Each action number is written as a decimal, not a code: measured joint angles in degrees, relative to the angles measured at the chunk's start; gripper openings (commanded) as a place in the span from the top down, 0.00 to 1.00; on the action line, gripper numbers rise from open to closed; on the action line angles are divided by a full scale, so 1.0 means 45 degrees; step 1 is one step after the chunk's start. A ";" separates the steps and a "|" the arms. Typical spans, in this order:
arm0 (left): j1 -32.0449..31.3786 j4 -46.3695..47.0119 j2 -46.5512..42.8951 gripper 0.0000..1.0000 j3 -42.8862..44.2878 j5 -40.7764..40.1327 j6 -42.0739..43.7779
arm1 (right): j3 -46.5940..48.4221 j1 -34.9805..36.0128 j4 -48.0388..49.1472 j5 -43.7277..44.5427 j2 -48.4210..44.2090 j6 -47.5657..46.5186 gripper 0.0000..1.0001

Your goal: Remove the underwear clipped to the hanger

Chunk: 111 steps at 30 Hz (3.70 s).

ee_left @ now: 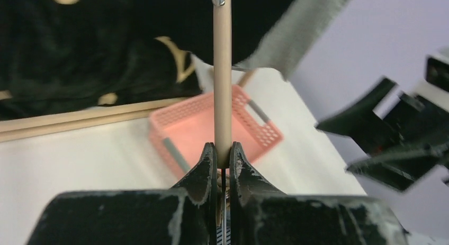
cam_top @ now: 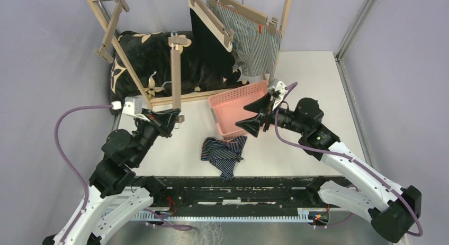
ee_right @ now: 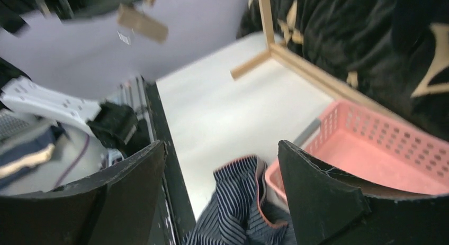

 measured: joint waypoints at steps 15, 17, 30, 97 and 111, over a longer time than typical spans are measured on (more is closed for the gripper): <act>0.0000 -0.4483 0.2783 0.97 0.3536 -0.5693 0.0996 | 0.0112 0.5863 -0.5411 0.5693 0.2851 -0.2769 0.13; 0.0000 -0.4983 0.3502 0.97 0.4347 -0.5969 0.1350 | 0.0112 0.6377 -0.5527 0.6212 0.3439 -0.2769 0.13; 0.1103 -0.5610 0.6941 0.97 0.6849 -0.4609 0.2837 | -0.0636 0.6887 -0.4289 0.7189 0.5634 -0.1778 0.11; 0.8864 -0.7786 1.2594 0.97 1.5888 0.5032 0.5299 | 0.3745 0.1923 -0.3628 1.2269 0.4571 -0.4187 0.99; 0.9262 -0.6737 1.2565 0.97 1.5552 0.5051 0.5285 | 0.3395 0.0675 -0.2807 1.1094 0.6334 -0.3565 0.99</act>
